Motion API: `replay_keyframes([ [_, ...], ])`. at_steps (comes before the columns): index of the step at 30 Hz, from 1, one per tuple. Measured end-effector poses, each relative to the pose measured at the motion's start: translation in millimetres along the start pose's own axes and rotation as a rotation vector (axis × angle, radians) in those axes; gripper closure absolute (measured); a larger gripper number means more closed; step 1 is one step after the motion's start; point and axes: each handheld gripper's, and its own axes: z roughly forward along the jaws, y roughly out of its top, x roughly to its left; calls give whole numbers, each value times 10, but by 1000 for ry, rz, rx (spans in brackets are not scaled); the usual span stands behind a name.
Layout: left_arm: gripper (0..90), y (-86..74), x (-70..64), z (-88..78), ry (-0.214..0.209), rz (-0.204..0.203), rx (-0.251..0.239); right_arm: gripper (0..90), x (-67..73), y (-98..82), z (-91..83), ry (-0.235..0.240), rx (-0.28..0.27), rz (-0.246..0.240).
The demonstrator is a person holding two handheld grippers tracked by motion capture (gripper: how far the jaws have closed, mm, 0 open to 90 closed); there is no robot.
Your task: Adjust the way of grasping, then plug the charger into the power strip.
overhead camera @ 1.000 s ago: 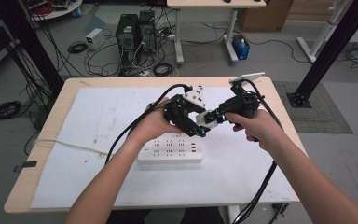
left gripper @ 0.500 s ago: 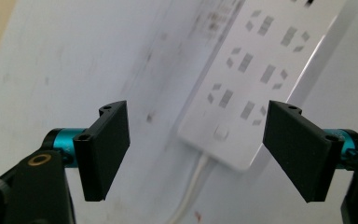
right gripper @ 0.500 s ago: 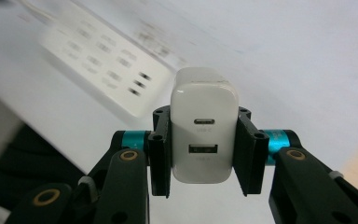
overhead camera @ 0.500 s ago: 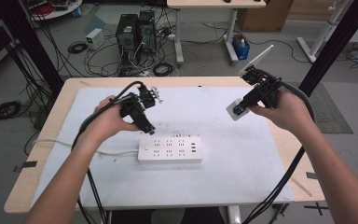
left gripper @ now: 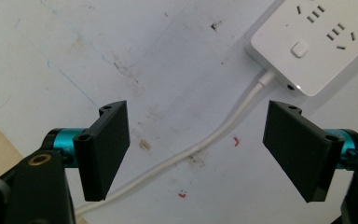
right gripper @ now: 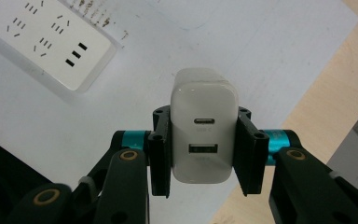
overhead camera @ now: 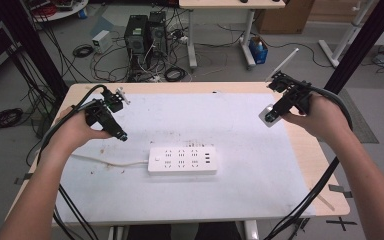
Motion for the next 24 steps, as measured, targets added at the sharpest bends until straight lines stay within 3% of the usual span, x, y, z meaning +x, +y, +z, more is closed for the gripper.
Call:
replay_keyframes([
  [6,229,-43,-2,-55,-12,1,-17,623,-10,18,7,17,-9,-13],
  [12,228,-82,-3,-81,-22,7,-13,623,84,113,64,29,-3,-66],
  [17,228,-115,-9,-68,-35,5,-20,623,215,260,181,52,5,-177],
  [24,228,-172,-43,-35,-44,13,-25,624,548,558,472,115,30,-351],
])
